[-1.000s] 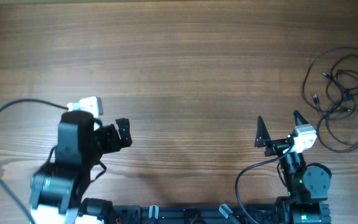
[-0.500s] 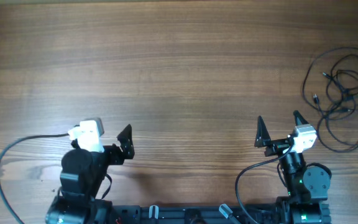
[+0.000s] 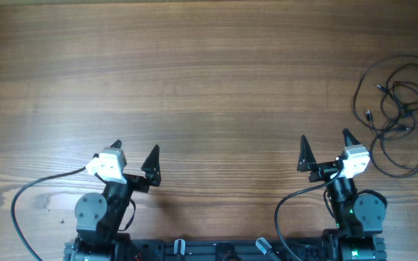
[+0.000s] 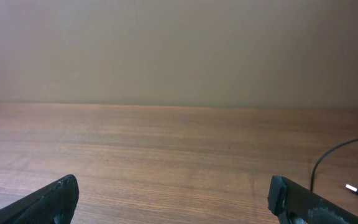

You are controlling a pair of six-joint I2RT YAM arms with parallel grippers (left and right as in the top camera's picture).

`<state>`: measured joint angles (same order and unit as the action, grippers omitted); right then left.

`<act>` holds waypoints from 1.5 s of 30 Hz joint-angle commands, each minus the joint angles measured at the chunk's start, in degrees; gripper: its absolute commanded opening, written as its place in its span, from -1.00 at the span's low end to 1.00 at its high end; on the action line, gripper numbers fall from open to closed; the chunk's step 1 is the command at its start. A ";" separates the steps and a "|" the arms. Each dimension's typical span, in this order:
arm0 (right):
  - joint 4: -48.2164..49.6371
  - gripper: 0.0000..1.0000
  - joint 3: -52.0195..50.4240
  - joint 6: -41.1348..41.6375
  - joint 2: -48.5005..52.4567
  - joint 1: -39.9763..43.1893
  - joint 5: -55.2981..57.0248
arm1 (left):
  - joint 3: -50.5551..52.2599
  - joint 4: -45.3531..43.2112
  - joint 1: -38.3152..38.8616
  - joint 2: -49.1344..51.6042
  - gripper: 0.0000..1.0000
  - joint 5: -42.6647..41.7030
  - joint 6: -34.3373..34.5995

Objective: Untangle cables

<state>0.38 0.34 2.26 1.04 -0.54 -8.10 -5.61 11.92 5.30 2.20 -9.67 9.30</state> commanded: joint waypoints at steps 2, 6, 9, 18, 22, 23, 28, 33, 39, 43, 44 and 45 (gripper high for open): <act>0.20 1.00 -0.04 -0.61 -0.76 0.04 -0.87 | 4.00 -8.37 -1.31 -2.01 1.00 -3.61 -5.20; 0.20 1.00 -0.04 -0.63 -0.76 0.04 -0.87 | 5.29 -14.91 -1.29 -2.01 1.00 -3.58 -9.70; 0.20 1.00 -0.04 -0.63 -0.76 0.04 -0.87 | 5.29 -17.66 -1.31 -2.01 1.00 -3.58 -13.68; 0.20 1.00 -0.04 -0.63 -0.76 0.04 -0.87 | 5.29 -14.14 -1.29 -2.01 1.00 3.76 -13.16; 0.20 1.00 -0.04 -0.61 -0.76 0.04 -0.90 | 5.29 -8.52 -1.29 -2.01 1.00 7.06 -9.01; 0.20 1.00 -0.04 -0.63 -0.76 0.04 -0.90 | 5.29 -7.28 -1.29 -2.01 1.00 7.72 -7.74; 0.20 1.00 -0.04 -0.61 -0.76 0.04 -0.87 | 5.29 -7.39 -0.28 -2.01 1.00 8.24 -7.50; 0.22 1.00 -0.04 -0.63 -0.76 0.04 -0.90 | 5.29 -7.82 1.11 -2.01 1.00 11.28 -7.30; 0.20 1.00 -0.04 -0.63 -0.76 0.04 -0.90 | 5.29 -7.72 1.62 -2.01 1.00 11.21 -7.34; 0.20 1.00 -0.04 -0.63 -0.76 0.04 -0.87 | 5.29 -7.54 1.62 -2.01 1.00 10.10 -7.34; 0.20 1.00 -0.04 -0.63 -0.76 0.04 -0.87 | 5.29 -7.50 1.62 -2.01 1.00 9.62 -7.37; 0.20 1.00 -0.04 -0.63 -0.76 0.04 -0.87 | 5.29 -7.45 1.62 -2.01 1.00 9.16 -7.37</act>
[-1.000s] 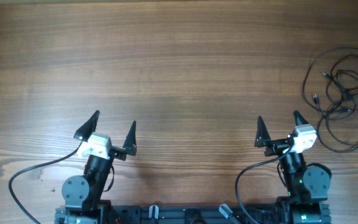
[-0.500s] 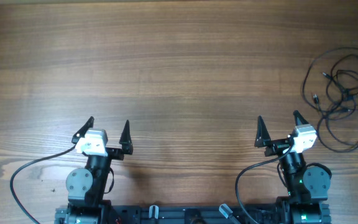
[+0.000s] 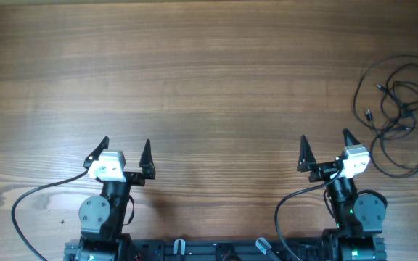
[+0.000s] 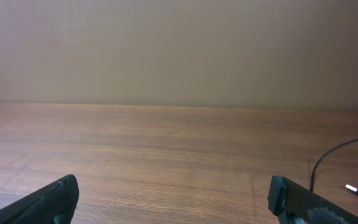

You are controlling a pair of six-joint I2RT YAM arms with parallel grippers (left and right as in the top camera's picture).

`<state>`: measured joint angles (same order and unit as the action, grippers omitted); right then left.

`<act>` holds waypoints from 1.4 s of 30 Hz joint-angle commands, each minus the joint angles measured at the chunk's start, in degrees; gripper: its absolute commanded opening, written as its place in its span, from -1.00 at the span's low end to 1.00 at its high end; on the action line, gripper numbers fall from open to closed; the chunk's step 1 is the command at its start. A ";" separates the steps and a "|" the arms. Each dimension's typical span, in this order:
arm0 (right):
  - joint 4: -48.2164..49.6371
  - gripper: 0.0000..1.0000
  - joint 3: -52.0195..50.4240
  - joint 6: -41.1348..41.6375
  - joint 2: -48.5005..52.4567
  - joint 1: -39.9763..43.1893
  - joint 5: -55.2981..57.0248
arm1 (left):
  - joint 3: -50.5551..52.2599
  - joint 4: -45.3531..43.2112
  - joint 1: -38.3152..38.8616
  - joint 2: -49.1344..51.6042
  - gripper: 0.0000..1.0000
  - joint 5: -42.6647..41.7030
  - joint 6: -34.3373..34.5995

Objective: Untangle cables

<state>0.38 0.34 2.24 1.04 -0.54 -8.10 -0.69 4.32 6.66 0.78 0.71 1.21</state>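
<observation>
A tangle of thin black cables [image 3: 398,112] lies at the far right of the wooden table; one loop and a white-tipped plug [image 4: 352,188] show at the right edge of the right wrist view. My right gripper [image 3: 325,141] stands open near the front edge, left of and nearer than the tangle, with nothing between its fingers [image 4: 294,199]. My left gripper [image 3: 126,147] stands open at the front left, far from the cables, holding nothing.
The table [image 3: 194,80] is bare wood across the middle and left. Each arm's own black feed cable [image 3: 27,199] loops along the front edge beside its base. A plain wall rises beyond the far edge in the right wrist view.
My left gripper has turned from pointing slightly right to pointing straight ahead and sits a little further left. The right gripper and the cable tangle have not moved.
</observation>
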 commanded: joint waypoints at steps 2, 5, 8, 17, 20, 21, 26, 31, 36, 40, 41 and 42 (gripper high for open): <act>0.20 1.00 -0.04 -0.61 -0.76 0.04 -0.87 | 0.37 0.22 0.26 -0.59 1.00 -2.01 0.72; 0.22 1.00 -0.04 -0.61 -0.76 0.04 -0.87 | 0.37 0.22 0.26 -0.59 1.00 -2.60 0.68; 0.20 1.00 -0.04 -0.61 -0.76 0.04 -0.87 | 0.37 0.22 0.26 -0.59 1.00 -2.67 0.55; 0.20 1.00 -0.04 -0.61 -0.76 0.04 -0.90 | 0.37 0.22 0.26 -0.59 1.00 -3.04 0.46; 0.20 1.00 -0.04 -0.61 -0.76 0.04 -0.87 | 0.37 0.09 0.26 -0.59 1.00 -4.55 -1.31; 0.22 1.00 -0.04 -0.59 -0.76 0.04 -0.87 | 0.37 0.07 0.26 -0.59 1.00 -4.96 -1.84; 0.22 1.00 -0.04 -0.61 -0.76 0.04 -0.87 | 0.37 0.04 0.26 -0.59 1.00 -5.16 -2.05; 0.20 1.00 -0.04 -0.61 -0.76 0.04 -0.87 | 0.37 -0.15 0.26 -0.59 1.00 -5.16 -1.86; 0.20 1.00 -0.04 -0.59 -0.76 0.04 -0.87 | 0.37 -0.17 0.26 -0.59 1.00 -5.16 -1.86; 0.20 1.00 -0.04 -0.61 -0.76 0.04 -0.87 | 0.37 -0.17 0.26 -0.59 1.00 -5.16 -1.84; 0.22 1.00 -0.04 -0.61 -0.76 0.04 -0.87 | 0.37 -0.17 0.26 -0.57 1.00 -5.16 -1.84; 0.20 1.00 -0.04 -0.61 -0.76 0.04 -0.87 | 0.37 -0.17 0.26 -0.57 1.00 -5.16 -1.86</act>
